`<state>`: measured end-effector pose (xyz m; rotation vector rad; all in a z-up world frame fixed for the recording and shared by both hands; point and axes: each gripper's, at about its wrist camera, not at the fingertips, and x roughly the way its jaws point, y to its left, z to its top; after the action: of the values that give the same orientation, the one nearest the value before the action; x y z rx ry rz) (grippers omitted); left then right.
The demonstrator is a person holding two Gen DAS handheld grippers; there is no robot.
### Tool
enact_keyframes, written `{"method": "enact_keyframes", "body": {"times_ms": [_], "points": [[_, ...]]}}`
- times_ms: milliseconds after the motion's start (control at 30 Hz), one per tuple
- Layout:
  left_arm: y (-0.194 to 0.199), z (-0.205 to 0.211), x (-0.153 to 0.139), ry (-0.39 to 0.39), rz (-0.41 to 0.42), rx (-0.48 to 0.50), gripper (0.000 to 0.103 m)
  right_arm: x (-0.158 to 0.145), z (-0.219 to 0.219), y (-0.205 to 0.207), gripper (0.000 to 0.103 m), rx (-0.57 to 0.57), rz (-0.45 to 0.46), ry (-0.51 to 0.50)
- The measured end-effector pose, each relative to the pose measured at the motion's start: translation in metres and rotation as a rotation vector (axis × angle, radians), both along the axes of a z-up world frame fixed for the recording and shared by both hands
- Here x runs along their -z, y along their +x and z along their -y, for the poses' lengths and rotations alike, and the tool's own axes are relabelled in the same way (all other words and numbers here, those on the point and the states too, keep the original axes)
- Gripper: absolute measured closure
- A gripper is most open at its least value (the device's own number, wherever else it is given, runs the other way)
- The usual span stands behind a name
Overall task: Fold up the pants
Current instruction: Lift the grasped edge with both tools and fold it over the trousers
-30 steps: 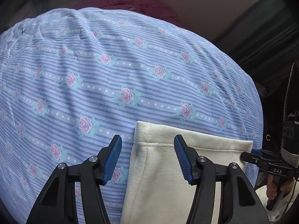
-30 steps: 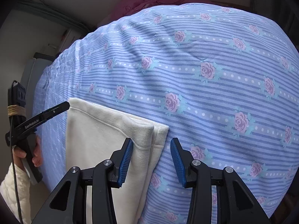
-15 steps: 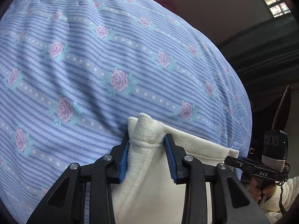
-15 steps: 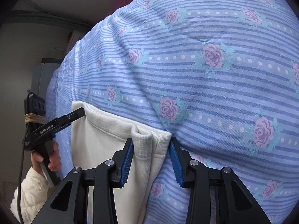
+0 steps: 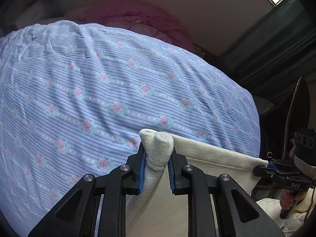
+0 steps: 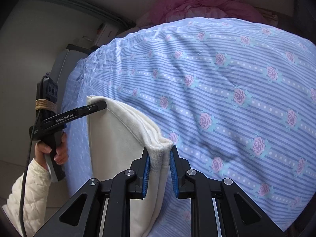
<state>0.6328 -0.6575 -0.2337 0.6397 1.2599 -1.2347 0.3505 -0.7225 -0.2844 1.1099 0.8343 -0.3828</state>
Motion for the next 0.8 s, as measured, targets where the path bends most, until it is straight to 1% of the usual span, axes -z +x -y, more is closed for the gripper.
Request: {"method": "enact_keyframes", "body": {"times_ms": [100, 233, 333, 400, 467, 567, 633, 667, 733, 800], "points": [[-0.003, -0.021, -0.039, -0.020, 0.058, 0.000, 0.083, -0.041, -0.017, 0.003, 0.083, -0.082, 0.035, -0.066], [-0.006, -0.062, -0.087, -0.058, 0.123, -0.029, 0.083, -0.095, -0.049, 0.014, 0.083, -0.213, 0.085, -0.168], [-0.007, -0.102, -0.116, -0.091, 0.146, -0.059, 0.083, -0.126, -0.077, 0.017, 0.083, -0.281, 0.119, -0.248], [-0.007, -0.130, -0.131, -0.107, 0.160, -0.072, 0.083, -0.141, -0.097, 0.018, 0.083, -0.312, 0.135, -0.272], [-0.008, -0.162, -0.144, -0.131, 0.177, -0.082, 0.083, -0.156, -0.119, 0.016, 0.083, -0.346, 0.145, -0.298], [-0.012, -0.214, -0.161, -0.172, 0.198, -0.079, 0.084, -0.178, -0.162, 0.014, 0.083, -0.388, 0.157, -0.375], [-0.015, -0.248, -0.166, -0.201, 0.211, -0.068, 0.084, -0.189, -0.192, 0.010, 0.083, -0.397, 0.171, -0.399], [-0.018, -0.265, -0.169, -0.214, 0.215, -0.069, 0.084, -0.194, -0.209, 0.009, 0.083, -0.401, 0.172, -0.428], [-0.019, -0.298, -0.171, -0.235, 0.206, -0.078, 0.084, -0.202, -0.244, 0.006, 0.083, -0.411, 0.160, -0.497], [-0.019, -0.328, -0.169, -0.246, 0.211, -0.075, 0.084, -0.206, -0.275, 0.004, 0.083, -0.417, 0.148, -0.518]]}}
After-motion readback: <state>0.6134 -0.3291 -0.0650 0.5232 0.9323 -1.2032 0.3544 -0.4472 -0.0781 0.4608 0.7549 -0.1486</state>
